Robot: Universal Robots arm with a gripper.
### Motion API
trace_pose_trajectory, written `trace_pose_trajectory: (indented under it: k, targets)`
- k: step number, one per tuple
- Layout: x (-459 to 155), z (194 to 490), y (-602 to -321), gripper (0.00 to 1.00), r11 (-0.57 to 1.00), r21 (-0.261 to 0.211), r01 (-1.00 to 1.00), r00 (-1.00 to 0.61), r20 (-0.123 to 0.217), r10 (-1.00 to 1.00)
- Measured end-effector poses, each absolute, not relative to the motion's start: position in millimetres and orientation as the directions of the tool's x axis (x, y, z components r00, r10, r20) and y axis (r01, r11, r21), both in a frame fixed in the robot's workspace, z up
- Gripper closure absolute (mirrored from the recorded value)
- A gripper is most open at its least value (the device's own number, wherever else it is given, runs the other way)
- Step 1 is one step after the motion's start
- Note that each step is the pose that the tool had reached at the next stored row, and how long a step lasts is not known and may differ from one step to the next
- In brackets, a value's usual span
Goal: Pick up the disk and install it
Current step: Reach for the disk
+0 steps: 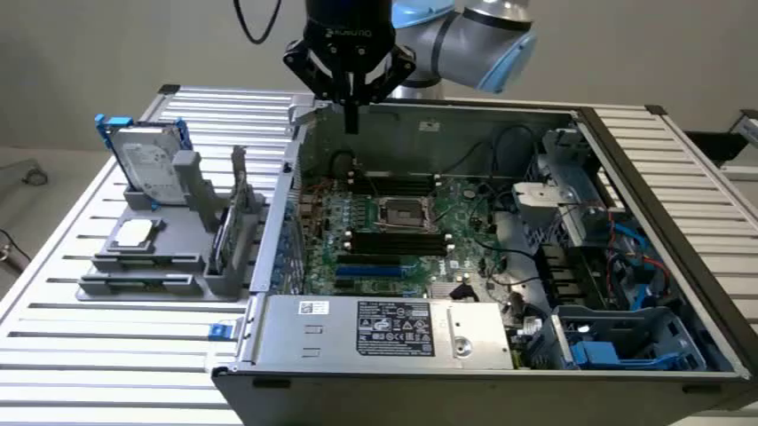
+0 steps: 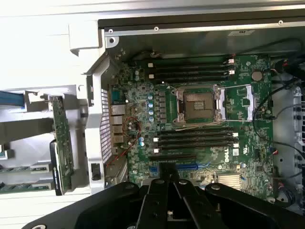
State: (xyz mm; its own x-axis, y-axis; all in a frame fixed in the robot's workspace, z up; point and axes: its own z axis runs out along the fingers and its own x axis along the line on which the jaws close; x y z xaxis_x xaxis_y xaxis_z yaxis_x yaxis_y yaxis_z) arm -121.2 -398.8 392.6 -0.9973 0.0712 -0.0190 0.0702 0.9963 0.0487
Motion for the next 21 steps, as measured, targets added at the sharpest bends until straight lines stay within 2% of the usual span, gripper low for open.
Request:
trace_pose_trajectory:
  k: [12,21]
  targets:
    - [-122.2,392.6,-398.8,0.89,0.996,0.049,0.07,-0.997,-0.019,0.071]
    - [-162.5,391.3,-390.3,0.89,0.996,0.049,0.07,-0.997,-0.019,0.071]
